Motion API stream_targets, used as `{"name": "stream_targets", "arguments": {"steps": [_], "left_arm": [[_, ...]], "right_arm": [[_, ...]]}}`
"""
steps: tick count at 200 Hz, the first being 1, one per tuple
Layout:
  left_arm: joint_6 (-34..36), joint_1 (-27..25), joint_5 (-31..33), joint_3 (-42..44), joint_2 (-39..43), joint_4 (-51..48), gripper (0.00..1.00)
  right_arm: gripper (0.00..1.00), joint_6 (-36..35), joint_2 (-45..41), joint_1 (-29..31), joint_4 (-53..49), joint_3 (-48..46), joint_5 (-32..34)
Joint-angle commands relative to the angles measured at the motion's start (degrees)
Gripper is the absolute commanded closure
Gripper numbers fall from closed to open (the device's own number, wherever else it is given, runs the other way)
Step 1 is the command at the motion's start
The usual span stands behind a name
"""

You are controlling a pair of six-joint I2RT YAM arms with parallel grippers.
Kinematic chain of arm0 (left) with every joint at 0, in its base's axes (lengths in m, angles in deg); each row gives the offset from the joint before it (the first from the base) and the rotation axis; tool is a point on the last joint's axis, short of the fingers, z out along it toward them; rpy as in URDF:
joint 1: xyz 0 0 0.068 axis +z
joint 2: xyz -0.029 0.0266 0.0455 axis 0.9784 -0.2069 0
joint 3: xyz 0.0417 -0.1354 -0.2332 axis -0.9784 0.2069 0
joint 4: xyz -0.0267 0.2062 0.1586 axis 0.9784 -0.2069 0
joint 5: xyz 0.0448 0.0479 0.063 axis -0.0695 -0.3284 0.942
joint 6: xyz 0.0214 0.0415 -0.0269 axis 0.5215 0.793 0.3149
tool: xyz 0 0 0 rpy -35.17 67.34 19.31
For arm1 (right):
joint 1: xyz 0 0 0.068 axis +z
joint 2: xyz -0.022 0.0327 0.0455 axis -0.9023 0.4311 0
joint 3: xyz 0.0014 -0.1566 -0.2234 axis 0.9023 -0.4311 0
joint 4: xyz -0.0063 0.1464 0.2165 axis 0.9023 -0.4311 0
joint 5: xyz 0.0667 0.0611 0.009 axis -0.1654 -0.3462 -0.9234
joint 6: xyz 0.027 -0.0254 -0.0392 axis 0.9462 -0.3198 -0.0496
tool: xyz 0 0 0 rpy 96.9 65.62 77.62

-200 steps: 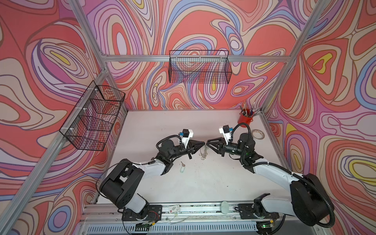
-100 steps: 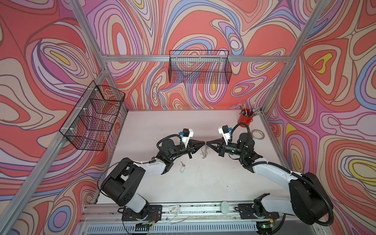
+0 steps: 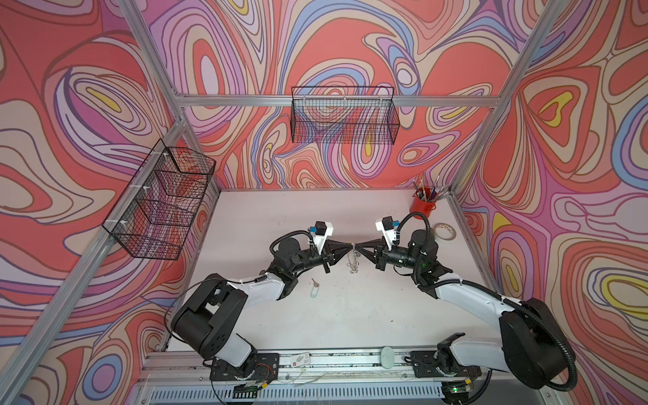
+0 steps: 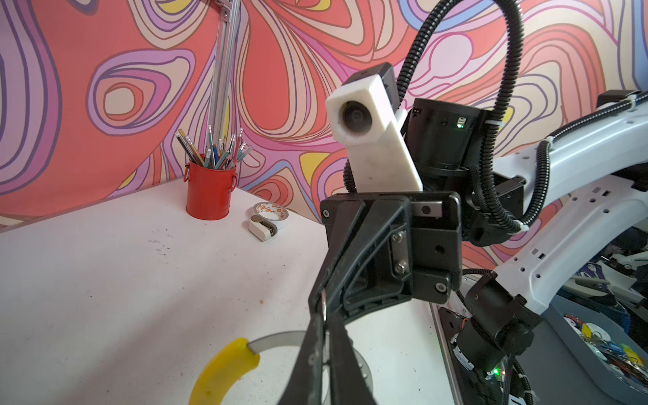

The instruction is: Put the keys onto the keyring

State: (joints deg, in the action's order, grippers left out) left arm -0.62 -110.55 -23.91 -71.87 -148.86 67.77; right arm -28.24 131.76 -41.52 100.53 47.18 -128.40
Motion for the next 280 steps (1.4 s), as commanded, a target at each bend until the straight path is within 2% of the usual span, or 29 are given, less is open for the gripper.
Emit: {"name": "stream_targets", "arguments": {"steps": [1, 20, 34, 57, 79, 110, 177, 222, 244, 280], "left_arm": [[3.24, 0.58, -0.50, -1.58, 3.52, -5.72, 0.69], [6.28, 1.14, -0.55, -1.67, 6.74, -11.63, 0.55], [11.19, 1.76, -1.38, -2.54, 9.94, -20.15, 0.49], [26.74, 1.90, -2.81, -7.49, 14.86, -43.24, 0.47], [41.98, 1.90, -2.07, -13.97, 15.95, -64.02, 0.49], [52.28, 1.82, 0.73, -22.45, 13.65, -79.48, 0.54], [56.26, -0.33, 2.29, -33.68, 7.63, -88.11, 0.62], [57.47, -2.04, 4.80, -37.69, 4.15, -91.41, 0.71], [58.08, -2.83, 8.20, -38.39, 3.30, -91.27, 0.76], [57.91, -3.28, 8.85, -39.75, 2.05, -91.64, 0.83]], "right_arm": [[1.00, -3.21, -1.05, -0.10, 0.74, 0.13, 2.68], [1.00, -4.66, -1.11, -0.11, 0.37, 0.13, 3.19], [1.00, -6.51, -1.51, 0.08, -0.19, -0.04, 3.73], [1.00, -11.12, -2.62, 0.63, -1.98, -0.33, 4.93], [1.00, -15.58, -3.99, 1.35, -3.92, -0.78, 6.53], [1.00, -19.59, -5.10, 2.85, -5.50, -1.19, 7.52], [1.00, -21.62, -5.16, 5.46, -6.75, -1.28, 8.99], [1.00, -21.62, -5.16, 5.93, -6.84, -1.08, 9.08], [1.00, -21.51, -5.12, 5.99, -6.85, -1.06, 9.00], [1.00, -21.27, -5.03, 6.15, -6.65, -1.01, 8.73]]}}
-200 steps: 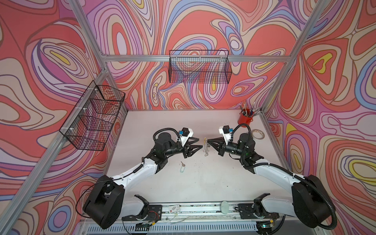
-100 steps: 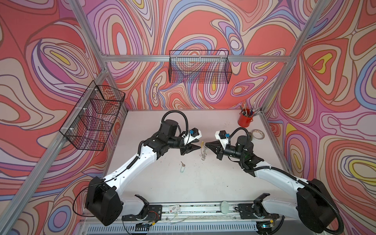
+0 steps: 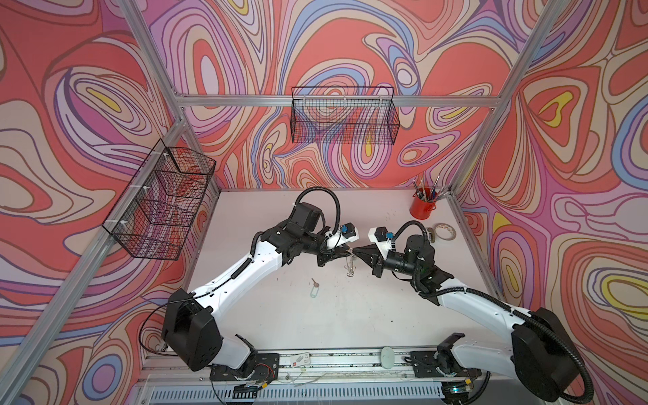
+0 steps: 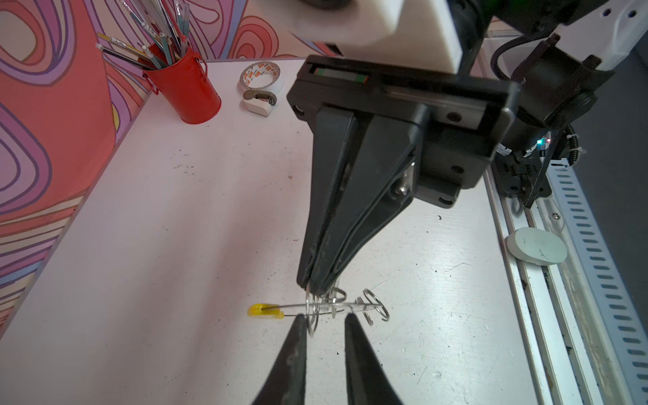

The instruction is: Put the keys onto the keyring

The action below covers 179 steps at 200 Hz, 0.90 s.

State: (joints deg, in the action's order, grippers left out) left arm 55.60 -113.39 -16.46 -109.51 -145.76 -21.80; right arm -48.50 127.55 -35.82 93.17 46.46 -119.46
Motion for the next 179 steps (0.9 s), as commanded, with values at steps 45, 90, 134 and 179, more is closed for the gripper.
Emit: {"name": "stream_targets", "arguments": {"steps": [45, 90, 134, 179], "left_arm": [[1.16, -1.04, 1.99, -2.64, -2.44, -1.76, 0.93], [-2.32, -1.12, 2.64, -1.86, -2.60, 0.73, 1.00], [-4.76, -0.48, 2.23, 1.76, 0.21, 4.71, 1.00], [-7.81, 0.00, 1.14, 5.03, 2.36, 8.83, 1.00]], "right_arm": [[1.00, -1.00, -0.59, 0.47, 0.96, -0.29, -0.38], [1.00, -0.77, -0.72, 0.50, 0.41, 0.02, 0.07], [0.75, 0.76, -4.81, 0.40, -1.09, -1.00, 8.15], [0.55, 6.90, -10.67, -1.29, 1.17, -4.54, 18.68]]}}
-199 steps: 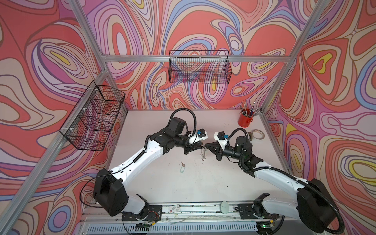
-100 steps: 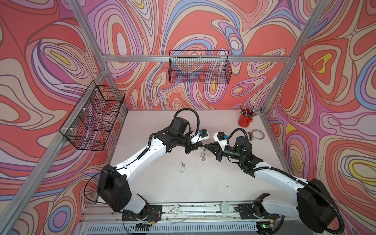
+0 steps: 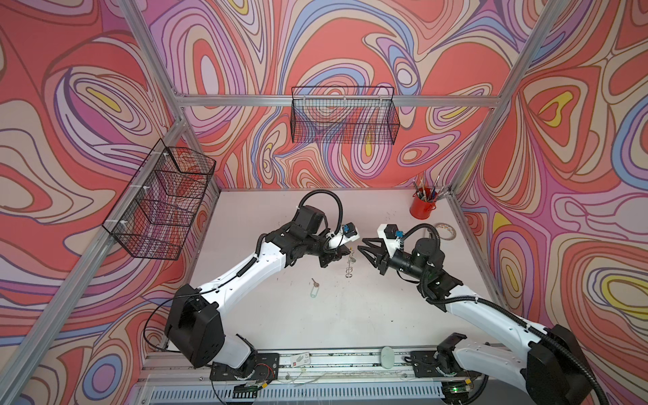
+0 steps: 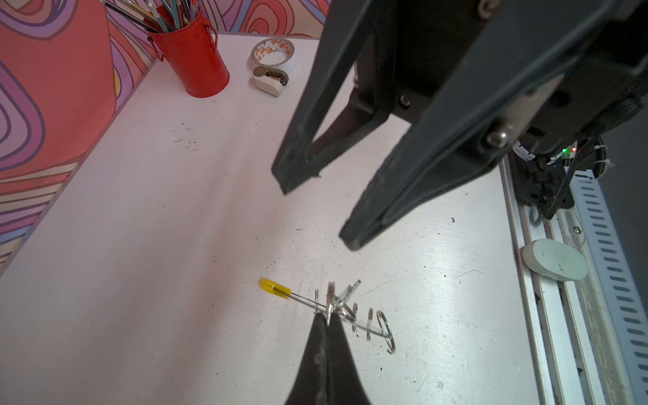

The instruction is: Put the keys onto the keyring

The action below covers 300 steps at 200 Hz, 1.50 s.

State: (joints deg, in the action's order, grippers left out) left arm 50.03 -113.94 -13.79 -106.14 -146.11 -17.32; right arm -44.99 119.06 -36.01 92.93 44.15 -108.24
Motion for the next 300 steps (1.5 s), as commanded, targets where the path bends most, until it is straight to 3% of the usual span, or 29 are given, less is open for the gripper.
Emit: {"name": "stream_targets", "arguments": {"steps": [1, 37, 112, 192, 233, 288, 300], "left_arm": [[-2.37, 0.54, -1.67, 1.78, 2.79, 4.44, 1.00], [-6.11, 0.72, -2.52, 5.31, 4.56, 11.07, 1.00], [-15.94, 0.72, -3.79, 14.57, 8.13, 26.61, 1.00], [-17.55, 0.72, -4.67, 15.60, 8.49, 29.14, 1.00], [-18.08, 0.72, -5.71, 15.78, 8.31, 29.77, 1.00], [-19.69, 0.72, -4.90, 16.36, 8.53, 31.76, 1.00], [-20.61, 0.72, -4.89, 16.80, 8.66, 33.20, 1.00]], "right_arm": [[0.55, 3.60, -2.24, -1.19, 1.39, -2.25, 7.56], [0.50, 5.92, -1.78, -1.66, -1.55, -1.98, 5.32], [0.50, 7.51, 4.95, -1.57, 3.75, -2.15, -11.19], [0.58, 6.81, 8.66, -1.59, 4.01, -1.19, -13.70], [0.70, 6.95, 9.48, -1.61, 4.34, -0.18, -14.04], [1.00, 7.64, 10.56, -1.49, 5.30, -0.53, -15.63], [1.00, 7.69, 10.59, -1.51, 5.42, -0.79, -15.68]]}}
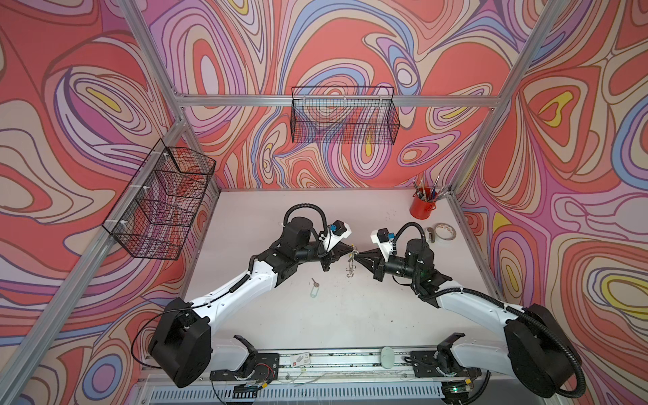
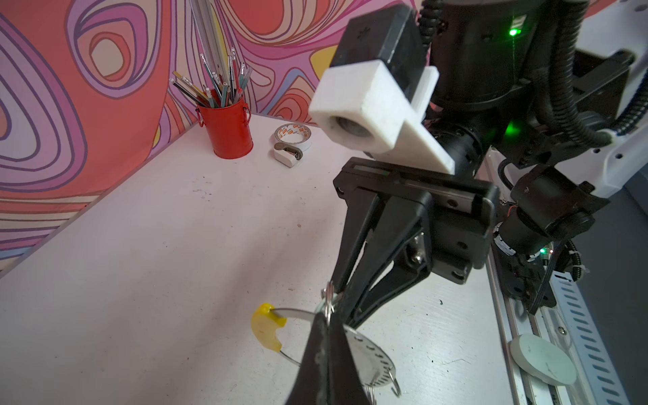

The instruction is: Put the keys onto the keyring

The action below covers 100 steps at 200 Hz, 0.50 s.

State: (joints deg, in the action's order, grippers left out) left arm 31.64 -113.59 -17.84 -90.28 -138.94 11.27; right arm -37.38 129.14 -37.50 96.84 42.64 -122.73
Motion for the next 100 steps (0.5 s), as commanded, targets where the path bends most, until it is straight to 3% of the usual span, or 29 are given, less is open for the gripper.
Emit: {"name": "stream_targets", "arguments": {"steps": [1, 100], "left_arm": [[-2.31, 0.37, -0.85, 0.99, 1.54, 4.73, 1.00], [-9.13, 0.37, -2.16, 5.86, 1.51, 16.81, 1.00]], "right_arm": [[1.00, 0.08, 0.47, -0.03, 1.50, 0.63, -1.22], [1.00, -0.82, 1.88, 1.14, -0.01, 1.39, -1.67]]}}
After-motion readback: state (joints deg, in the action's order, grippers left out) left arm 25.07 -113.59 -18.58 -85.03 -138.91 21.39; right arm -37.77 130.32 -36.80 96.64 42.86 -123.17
